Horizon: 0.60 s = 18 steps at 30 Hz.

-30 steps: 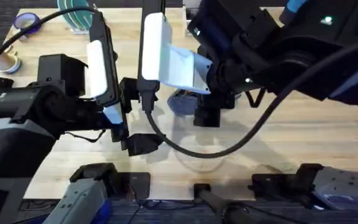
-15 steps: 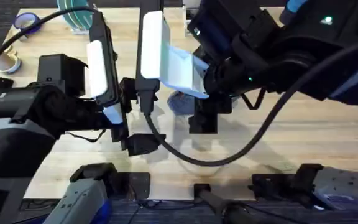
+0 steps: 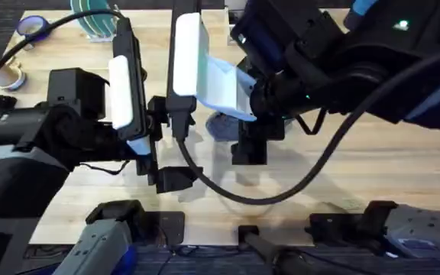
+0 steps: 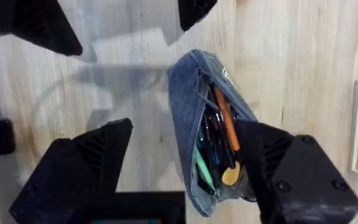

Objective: Unzip the bag, pick up the pens from the table one at a time and place them inside, then zip the bag closed.

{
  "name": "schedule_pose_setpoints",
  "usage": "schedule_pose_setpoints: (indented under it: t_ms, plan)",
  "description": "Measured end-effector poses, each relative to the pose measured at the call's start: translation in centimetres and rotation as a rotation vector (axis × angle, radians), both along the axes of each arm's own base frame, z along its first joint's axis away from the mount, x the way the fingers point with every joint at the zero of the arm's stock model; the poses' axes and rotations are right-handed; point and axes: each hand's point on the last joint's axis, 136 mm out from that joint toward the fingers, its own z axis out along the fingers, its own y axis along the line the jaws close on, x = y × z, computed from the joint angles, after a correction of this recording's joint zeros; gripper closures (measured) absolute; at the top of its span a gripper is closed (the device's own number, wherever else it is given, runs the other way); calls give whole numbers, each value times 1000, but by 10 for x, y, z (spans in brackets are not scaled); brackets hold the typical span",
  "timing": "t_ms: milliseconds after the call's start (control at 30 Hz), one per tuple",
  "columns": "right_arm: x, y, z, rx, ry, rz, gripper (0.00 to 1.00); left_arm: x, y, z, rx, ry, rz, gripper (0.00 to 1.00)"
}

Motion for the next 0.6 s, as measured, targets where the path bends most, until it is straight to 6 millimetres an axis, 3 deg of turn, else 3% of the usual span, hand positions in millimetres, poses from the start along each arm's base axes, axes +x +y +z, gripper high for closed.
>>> schedule_pose_setpoints:
  t_ms: [433, 600]
  plan:
    - [0, 0, 0, 0, 0, 0, 3, 17, 18, 4, -20, -86, 58, 6]
    - [-1, -1, 0, -3, 2, 0, 3, 22, 21, -2, -57, -73, 38, 6]
